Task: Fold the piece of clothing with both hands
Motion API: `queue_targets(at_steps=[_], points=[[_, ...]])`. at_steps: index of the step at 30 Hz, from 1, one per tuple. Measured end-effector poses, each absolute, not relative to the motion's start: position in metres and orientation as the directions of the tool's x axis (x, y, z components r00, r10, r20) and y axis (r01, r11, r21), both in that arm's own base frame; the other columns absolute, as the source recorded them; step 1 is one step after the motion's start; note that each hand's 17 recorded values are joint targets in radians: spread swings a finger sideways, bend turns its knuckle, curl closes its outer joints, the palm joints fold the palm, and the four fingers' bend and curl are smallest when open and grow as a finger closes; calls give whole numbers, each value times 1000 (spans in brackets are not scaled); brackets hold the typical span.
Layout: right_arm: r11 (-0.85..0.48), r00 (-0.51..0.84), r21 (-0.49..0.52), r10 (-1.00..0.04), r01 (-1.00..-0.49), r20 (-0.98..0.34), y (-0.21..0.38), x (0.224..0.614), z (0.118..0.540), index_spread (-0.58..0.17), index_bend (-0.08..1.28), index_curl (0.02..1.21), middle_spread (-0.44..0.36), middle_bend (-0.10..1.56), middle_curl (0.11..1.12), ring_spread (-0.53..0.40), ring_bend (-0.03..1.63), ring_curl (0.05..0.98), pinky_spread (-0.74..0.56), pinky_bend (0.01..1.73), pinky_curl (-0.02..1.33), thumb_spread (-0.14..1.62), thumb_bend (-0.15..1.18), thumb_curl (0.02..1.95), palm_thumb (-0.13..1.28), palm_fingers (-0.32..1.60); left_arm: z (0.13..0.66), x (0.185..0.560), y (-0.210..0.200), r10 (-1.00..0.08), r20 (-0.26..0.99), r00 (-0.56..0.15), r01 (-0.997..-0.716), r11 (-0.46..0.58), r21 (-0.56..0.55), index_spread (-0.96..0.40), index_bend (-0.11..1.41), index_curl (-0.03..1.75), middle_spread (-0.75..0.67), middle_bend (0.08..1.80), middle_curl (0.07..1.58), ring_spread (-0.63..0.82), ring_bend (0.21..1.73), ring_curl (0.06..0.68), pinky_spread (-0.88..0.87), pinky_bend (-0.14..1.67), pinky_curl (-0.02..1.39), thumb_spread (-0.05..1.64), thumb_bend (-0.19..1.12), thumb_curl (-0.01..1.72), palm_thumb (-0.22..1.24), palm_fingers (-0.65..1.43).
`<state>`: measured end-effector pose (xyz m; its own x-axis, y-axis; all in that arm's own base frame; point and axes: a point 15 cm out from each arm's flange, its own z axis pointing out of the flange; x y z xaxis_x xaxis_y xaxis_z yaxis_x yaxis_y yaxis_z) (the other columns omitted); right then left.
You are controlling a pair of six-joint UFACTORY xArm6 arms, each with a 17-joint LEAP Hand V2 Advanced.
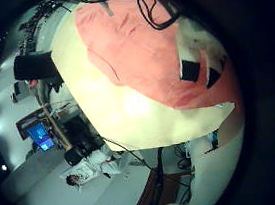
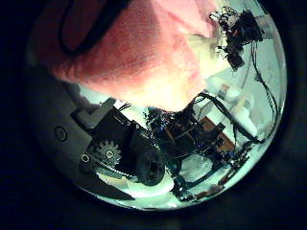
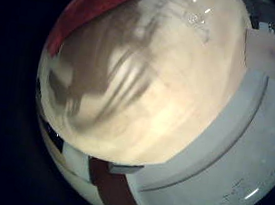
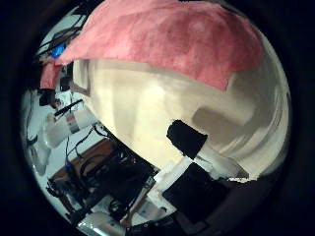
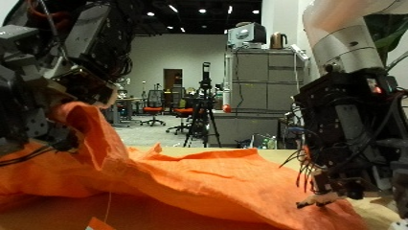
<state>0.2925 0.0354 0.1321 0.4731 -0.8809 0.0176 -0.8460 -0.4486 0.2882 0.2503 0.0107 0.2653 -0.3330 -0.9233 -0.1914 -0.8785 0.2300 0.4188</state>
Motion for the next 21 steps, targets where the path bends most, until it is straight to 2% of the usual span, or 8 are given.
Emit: queue_targets(at_steps=[4, 5, 7, 9, 11, 12, 15, 21], points=[[-445, 468, 268, -883, -855, 27, 37, 298, 133, -223, 166, 308, -62, 323, 405, -131, 573, 341, -55, 243, 275, 1032, -7, 333, 661, 558, 270, 252, 10, -924, -192, -332, -880, 230, 415, -719, 242, 1136, -534, 998, 900, -474, 1264, 513, -708, 1005, 552, 954, -20, 607, 768, 1079], [-446, 469, 266, -883, -855, 28, 38, 298, 133, -237, 155, 306, -110, 357, 422, -169, 641, 367, -133, 315, 293, 1026, 9, 348, 707, 703, 272, 253, 10, -924, -193, -330, -881, 229, 414, -721, 235, 1146, -534, 996, 902, -475, 1264, 512, -708, 1003, 552, 954, -20, 608, 768, 1080], [-448, 471, 262, -882, -855, 30, 40, 298, 134, -259, 154, 298, -165, 372, 436, -222, 706, 385, -246, 390, 303, 1019, 2, 363, 746, 787, 274, 254, 10, -924, -192, -331, -880, 229, 416, -725, 222, 1164, -535, 992, 905, -477, 1262, 511, -709, 1001, 552, 954, -20, 608, 767, 1083], [-443, 466, 260, -884, -858, 32, 40, 299, 135, -301, 200, 311, -181, 409, 461, -271, 769, 407, -394, 532, 331, 1009, 16, 388, 817, 1051, 276, 255, 10, -924, -190, -333, -880, 232, 416, -728, 210, 1181, -536, 988, 908, -478, 1261, 510, -709, 999, 553, 954, -20, 609, 767, 1085], [-442, 465, 255, -885, -860, 34, 41, 300, 136, -335, 248, 360, -206, 496, 515, -290, 823, 454, -464, 622, 385, 994, 20, 407, 872, 1190, 278, 257, 10, -923, -190, -335, -879, 234, 415, -731, 198, 1196, -538, 987, 909, -479, 1259, 509, -710, 996, 553, 954, -20, 610, 767, 1089], [-441, 463, 248, -885, -862, 36, 41, 301, 139, -350, 324, 394, -216, 565, 546, -297, 832, 472, -479, 674, 411, 989, 27, 419, 907, 1285, 279, 258, 10, -923, -189, -336, -879, 234, 415, -732, 194, 1204, -540, 986, 909, -479, 1258, 509, -710, 995, 553, 954, -20, 610, 767, 1089], [-437, 458, 233, -888, -869, 40, 40, 302, 143, -366, 524, 490, -216, 719, 621, -291, 917, 521, -477, 823, 487, 982, 18, 442, 954, 1382, 281, 261, 9, -923, -188, -337, -879, 236, 415, -736, 193, 1223, -543, 980, 912, -479, 1254, 508, -711, 992, 553, 954, -20, 611, 767, 1091], [-440, 457, 190, -888, -877, 52, 41, 307, 160, -351, 844, 662, -188, 1003, 749, -279, 1104, 619, -400, 1064, 633, 1018, 43, 498, 1078, 1270, 286, 264, 10, -920, -181, -348, -872, 247, 422, -737, 187, 1251, -544, 982, 916, -480, 1250, 508, -713, 987, 554, 954, -21, 608, 763, 1095]])
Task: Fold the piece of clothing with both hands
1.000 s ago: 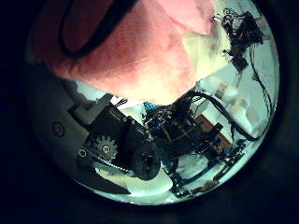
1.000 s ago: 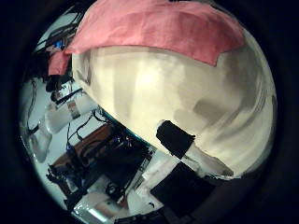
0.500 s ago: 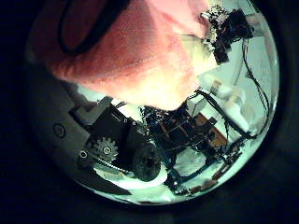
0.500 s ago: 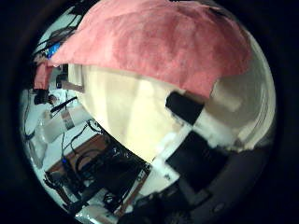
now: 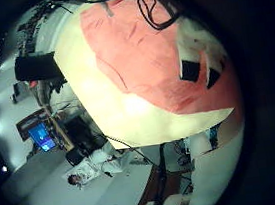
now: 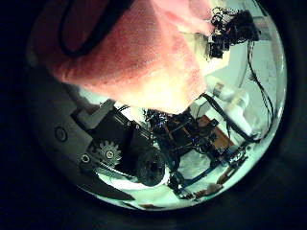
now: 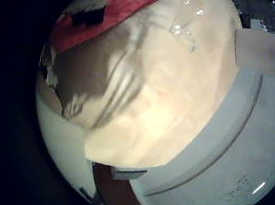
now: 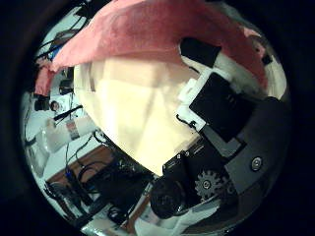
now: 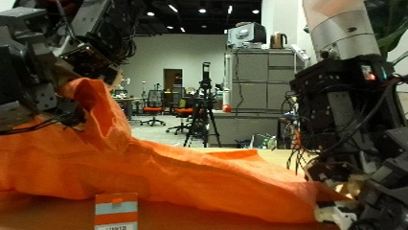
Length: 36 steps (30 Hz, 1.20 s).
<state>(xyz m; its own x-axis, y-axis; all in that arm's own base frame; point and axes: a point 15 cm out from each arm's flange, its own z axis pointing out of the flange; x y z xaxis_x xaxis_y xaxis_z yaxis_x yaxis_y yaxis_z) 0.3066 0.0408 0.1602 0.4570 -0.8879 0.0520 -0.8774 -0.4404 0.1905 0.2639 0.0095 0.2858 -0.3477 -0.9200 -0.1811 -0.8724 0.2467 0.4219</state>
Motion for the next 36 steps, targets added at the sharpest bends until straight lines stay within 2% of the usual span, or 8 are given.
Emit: queue_targets(at_steps=[4, 7, 13, 20, 27, 32, 36], points=[[-440, 456, 174, -888, -881, 60, 40, 305, 177, -331, 967, 741, -182, 1122, 803, -273, 1206, 682, -357, 1164, 712, 1052, 57, 541, 1124, 1172, 291, 266, 10, -915, -170, -366, -866, 268, 422, -737, 182, 1266, -545, 979, 914, -480, 1250, 509, -713, 987, 556, 956, -19, 606, 765, 1093], [-439, 458, 200, -887, -876, 54, 37, 296, 184, -320, 1019, 781, -181, 1180, 831, -270, 1254, 718, -329, 1207, 761, 1078, 55, 569, 1133, 1116, 296, 263, 10, -907, -153, -393, -850, 295, 436, -736, 184, 1274, -545, 978, 914, -484, 1249, 510, -714, 986, 557, 959, -20, 606, 766, 1094], [-427, 448, 219, -892, -877, 55, 33, 284, 222, -297, 1061, 827, -177, 1233, 856, -266, 1298, 763, -293, 1235, 833, 1107, 42, 615, 1134, 1059, 312, 247, 12, -903, -115, -414, -811, 309, 498, -732, 183, 1286, -547, 979, 913, -485, 1249, 511, -715, 985, 559, 961, -24, 603, 761, 1094], [-406, 419, 154, -905, -901, 69, 33, 289, 290, -287, 1073, 866, -172, 1257, 869, -262, 1311, 797, -268, 1234, 899, 1135, 23, 662, 1131, 1030, 341, 241, 20, -906, -85, -414, -794, 313, 522, -727, 179, 1294, -553, 973, 912, -488, 1246, 509, -710, 1037, 581, 962, -21, 601, 758, 1099], [-373, 382, 107, -920, -922, 83, 38, 320, 339, -281, 1078, 886, -169, 1266, 873, -261, 1308, 816, -257, 1219, 943, 1140, 9, 701, 1143, 1024, 363, 273, 31, -923, -84, -375, -816, 286, 503, -725, 180, 1300, -556, 975, 913, -488, 1250, 510, -697, 1044, 587, 962, -21, 600, 758, 1096], [-349, 361, 140, -929, -927, 80, 47, 361, 335, -278, 1076, 898, -168, 1273, 877, -261, 1305, 828, -255, 1205, 980, 1139, -4, 726, 1148, 1019, 353, 322, 42, -935, -97, -342, -848, 262, 461, -721, 178, 1304, -557, 980, 914, -487, 1251, 511, -692, 1043, 590, 962, -21, 597, 762, 1089], [-343, 361, 184, -930, -921, 74, 55, 396, 316, -278, 1078, 908, -168, 1281, 881, -262, 1305, 839, -252, 1187, 1009, 1141, -7, 741, 1144, 1004, 334, 351, 46, -937, -101, -333, -850, 252, 462, -720, 179, 1311, -556, 981, 916, -484, 1252, 513, -692, 1037, 594, 964, -21, 595, 764, 1073]])
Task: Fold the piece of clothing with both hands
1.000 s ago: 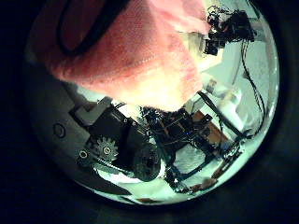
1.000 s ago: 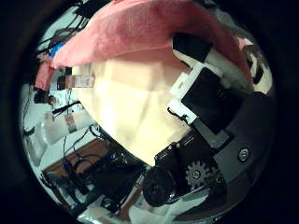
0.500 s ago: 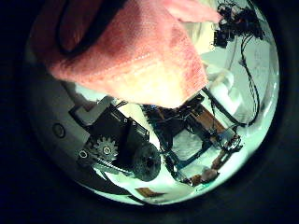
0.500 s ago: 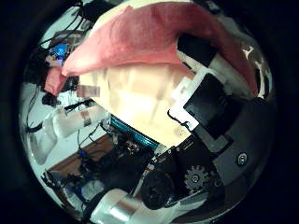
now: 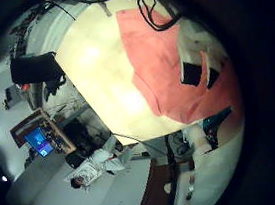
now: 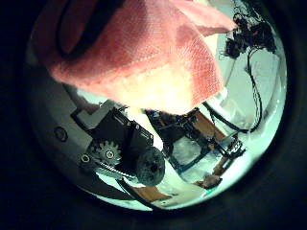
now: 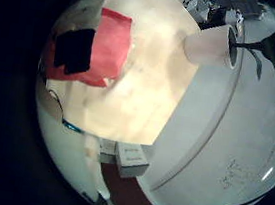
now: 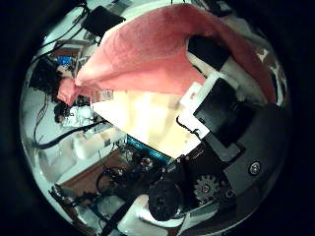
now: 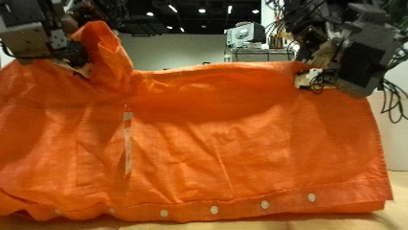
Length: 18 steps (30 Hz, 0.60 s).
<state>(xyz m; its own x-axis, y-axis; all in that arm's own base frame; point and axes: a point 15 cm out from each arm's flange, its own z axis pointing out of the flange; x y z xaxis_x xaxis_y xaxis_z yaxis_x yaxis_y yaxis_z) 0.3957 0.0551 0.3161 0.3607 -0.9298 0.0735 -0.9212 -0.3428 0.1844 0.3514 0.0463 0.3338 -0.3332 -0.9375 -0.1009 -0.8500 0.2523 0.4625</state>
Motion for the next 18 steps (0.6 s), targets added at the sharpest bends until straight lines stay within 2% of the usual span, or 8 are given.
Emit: queue_targets(at_steps=[8, 14, 18], points=[[-332, 358, 250, -932, -909, 64, 67, 461, 271, -281, 1085, 926, -170, 1289, 888, -268, 1314, 859, -247, 1160, 1065, 1159, -8, 764, 1118, 968, 281, 415, 62, -941, -114, -319, -857, 235, 459, -714, 179, 1326, -556, 974, 930, -477, 1265, 526, -695, 995, 606, 977, -23, 593, 765, 1020], [-313, 342, 284, -938, -907, 60, 71, 511, 233, -285, 1072, 930, -170, 1280, 887, -268, 1312, 865, -261, 1142, 1093, 1196, -31, 707, 988, 943, 236, 458, 71, -948, -112, -299, -857, 215, 467, -698, 174, 1328, -558, 982, 944, -477, 1259, 535, -694, 956, 623, 984, -33, 573, 704, 921], [-298, 332, 328, -942, -896, 53, 67, 521, 198, -291, 1023, 908, -168, 1256, 877, -270, 1310, 859, -271, 1125, 1097, 1225, -25, 634, 920, 933, 212, 472, 73, -953, -98, -286, -849, 205, 487, -673, 163, 1302, -556, 966, 946, -478, 1245, 545, -690, 928, 641, 999, -28, 551, 676, 762]])
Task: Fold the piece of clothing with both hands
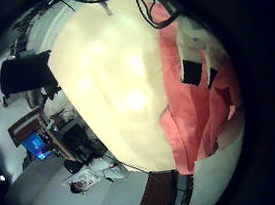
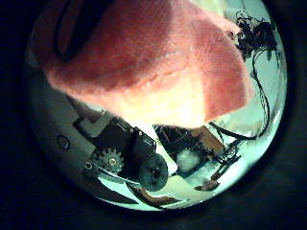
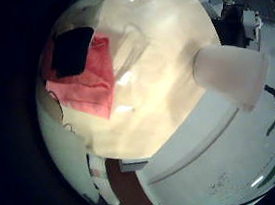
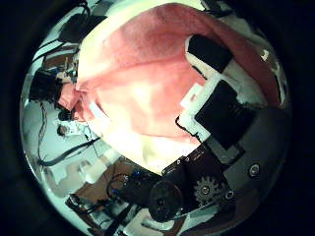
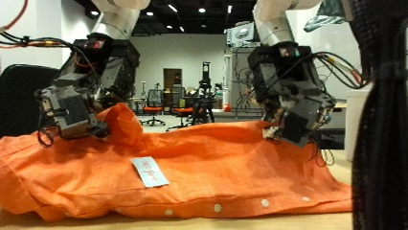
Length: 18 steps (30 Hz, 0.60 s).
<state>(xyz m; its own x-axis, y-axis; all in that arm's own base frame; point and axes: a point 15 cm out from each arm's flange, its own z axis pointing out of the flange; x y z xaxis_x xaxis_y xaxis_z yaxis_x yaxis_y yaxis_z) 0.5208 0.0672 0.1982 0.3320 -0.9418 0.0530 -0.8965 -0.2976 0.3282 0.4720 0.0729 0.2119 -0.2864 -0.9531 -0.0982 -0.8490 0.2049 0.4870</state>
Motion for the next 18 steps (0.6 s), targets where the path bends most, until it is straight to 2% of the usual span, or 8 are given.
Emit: queue_targets(at_steps=[3, 4, 6, 7, 9, 11, 14, 18], points=[[-287, 323, 343, -945, -895, 52, 64, 522, 185, -299, 789, 857, -164, 1224, 847, -269, 1321, 832, -304, 1123, 1065, 1238, -26, 587, 880, 835, 194, 475, 72, -959, -71, -273, -841, 202, 503, -600, 71, 1225, -533, 896, 924, -462, 1229, 546, -668, 915, 658, 1009, -28, 536, 658, 465], [-283, 319, 347, -946, -894, 51, 62, 523, 180, -305, 632, 817, -162, 1183, 830, -272, 1334, 820, -328, 1138, 1046, 1240, -26, 573, 867, 719, 189, 475, 72, -961, -64, -268, -838, 200, 507, -543, 36, 1179, -490, 821, 917, -436, 1235, 567, -641, 935, 679, 1014, -32, 528, 645, 279], [-280, 316, 341, -947, -897, 52, 60, 525, 178, -325, 414, 760, -159, 1083, 796, -282, 1369, 802, -389, 1113, 1003, 1245, -21, 548, 855, 494, 182, 479, 75, -965, -54, -258, -843, 198, 500, -424, 70, 1093, -376, 638, 854, -350, 1170, 550, -569, 941, 690, 1024, -33, 513, 622, 33], [-276, 310, 336, -949, -901, 53, 57, 527, 177, -334, 358, 728, -156, 1005, 774, -284, 1324, 786, -405, 1068, 982, 1247, -19, 538, 853, 300, 180, 482, 76, -966, -50, -253, -847, 197, 493, -359, 114, 1051, -263, 492, 786, -233, 1050, 498, -474, 885, 670, 1032, -44, 502, 588, -177], [-268, 301, 331, -952, -905, 52, 52, 529, 177, -363, 332, 665, -139, 907, 729, -267, 1228, 745, -362, 941, 938, 1249, -19, 518, 844, 118, 177, 486, 79, -969, -45, -241, -858, 191, 477, -241, 113, 961, -97, 368, 694, -66, 924, 439, -287, 761, 629, 1051, -45, 478, 541, -239], [-261, 290, 309, -956, -915, 50, 49, 535, 177, -390, 340, 612, -117, 824, 682, -228, 1105, 688, -277, 839, 898, 1249, -18, 501, 835, 22, 175, 494, 84, -975, -37, -220, -878, 182, 443, -136, 87, 863, 62, 275, 618, 92, 823, 386, -103, 685, 590, 1076, -47, 449, 479, -250], [-239, 255, 238, -966, -941, 41, 34, 548, 196, -406, 352, 558, -90, 725, 619, -161, 969, 609, -120, 723, 824, 1263, -19, 474, 811, -3, 179, 505, 84, -985, 6, -170, -911, 159, 381, -23, 65, 724, 252, 188, 538, 281, 709, 327, 163, 608, 530, 1111, -33, 415, 435, -253], [-214, 221, 158, -975, -964, 26, 19, 553, 237, -413, 370, 523, -95, 671, 570, -94, 848, 543, 74, 610, 746, 1313, -7, 438, 803, 14, 206, 515, 96, -993, 66, -103, -952, 117, 281, 56, 76, 576, 391, 155, 458, 435, 605, 276, 395, 501, 450, 1135, -26, 383, 407, -248]])
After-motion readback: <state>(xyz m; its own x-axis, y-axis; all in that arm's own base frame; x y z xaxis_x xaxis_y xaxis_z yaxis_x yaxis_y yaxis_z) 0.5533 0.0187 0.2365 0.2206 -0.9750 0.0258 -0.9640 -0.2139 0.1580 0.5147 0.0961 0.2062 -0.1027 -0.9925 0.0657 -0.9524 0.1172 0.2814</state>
